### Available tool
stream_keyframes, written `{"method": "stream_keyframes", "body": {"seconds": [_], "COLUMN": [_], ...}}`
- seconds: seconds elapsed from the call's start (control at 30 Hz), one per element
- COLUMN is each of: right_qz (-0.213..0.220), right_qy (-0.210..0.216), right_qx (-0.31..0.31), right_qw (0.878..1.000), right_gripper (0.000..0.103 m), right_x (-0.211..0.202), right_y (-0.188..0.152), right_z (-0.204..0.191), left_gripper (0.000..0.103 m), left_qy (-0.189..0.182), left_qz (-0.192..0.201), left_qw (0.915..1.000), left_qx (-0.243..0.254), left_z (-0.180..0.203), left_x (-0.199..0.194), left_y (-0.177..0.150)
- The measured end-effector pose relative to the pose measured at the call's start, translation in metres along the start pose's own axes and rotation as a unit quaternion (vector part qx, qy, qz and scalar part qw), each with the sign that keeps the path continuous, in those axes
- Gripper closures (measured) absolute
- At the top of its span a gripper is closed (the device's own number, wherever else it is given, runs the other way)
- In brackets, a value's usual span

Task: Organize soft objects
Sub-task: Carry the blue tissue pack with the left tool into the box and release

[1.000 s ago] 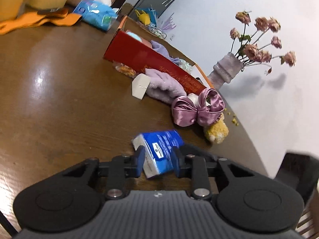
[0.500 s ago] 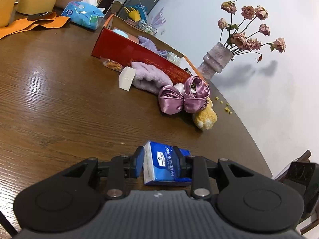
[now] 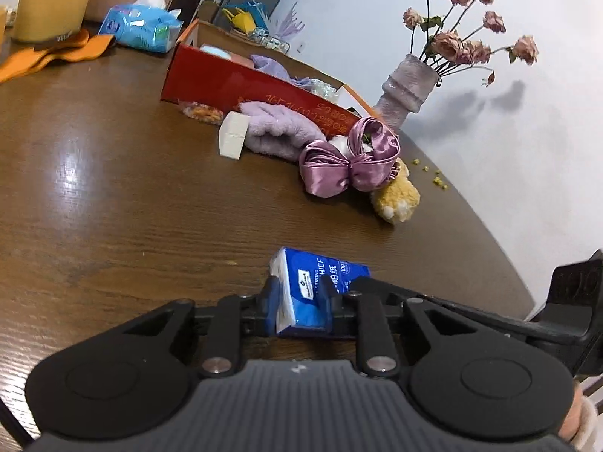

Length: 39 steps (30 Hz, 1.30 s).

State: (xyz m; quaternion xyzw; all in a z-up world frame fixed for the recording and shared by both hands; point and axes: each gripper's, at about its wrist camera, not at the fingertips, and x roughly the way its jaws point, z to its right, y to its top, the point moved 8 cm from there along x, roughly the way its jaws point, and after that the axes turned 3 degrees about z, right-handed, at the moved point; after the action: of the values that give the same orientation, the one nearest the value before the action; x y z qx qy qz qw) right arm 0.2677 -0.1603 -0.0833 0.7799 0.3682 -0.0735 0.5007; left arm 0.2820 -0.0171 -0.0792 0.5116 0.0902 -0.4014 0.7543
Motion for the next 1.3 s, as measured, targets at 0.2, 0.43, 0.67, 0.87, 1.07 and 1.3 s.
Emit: {"method": "stream_keyframes", "body": {"seconds": [0.2,0.43,0.67,0.87,1.07,1.3], "right_qz": [0.075,0.104,-0.054,-0.15,-0.147,-0.097], "right_qy": [0.01,-0.013,-0.057,-0.063,-0.076,-0.087], "right_qx": [-0.017,-0.076,-0.05,-0.018,-0.048,-0.088], "right_qw": [0.997,0.992,0.996,0.987,0.985,0.988], "right_gripper": [0.082,0.082,0.082,0.08,0.077,0.066], "right_x": [-0.016,0.037,0.186,0.264,0.263,0.189], "right_y": [0.054,0.204,0.277,0.263,0.261,0.285], "right_z": [-0.007,0.004,0.063,0.095,0.091,0.07], "left_gripper": [0.082,0.082,0.082,0.081,0.078,0.061], "left_qy": [-0.032,-0.033,0.047,0.111,0.117,0.12], "left_qz": [0.084,0.075,-0.04,-0.082,-0.07,-0.007], "left_qw": [0.9944,0.9937,0.9979,0.9899,0.9889,0.988], "left_qx": [0.056,0.076,0.019,0.031,0.059,0.096], "left_z": [0.031,0.04,-0.024,-0.06,-0.058,-0.028], "left_x": [-0.015,0.058,0.194,0.243,0.236,0.165], "left_y": [0.053,0.193,0.255,0.25,0.252,0.28]}}
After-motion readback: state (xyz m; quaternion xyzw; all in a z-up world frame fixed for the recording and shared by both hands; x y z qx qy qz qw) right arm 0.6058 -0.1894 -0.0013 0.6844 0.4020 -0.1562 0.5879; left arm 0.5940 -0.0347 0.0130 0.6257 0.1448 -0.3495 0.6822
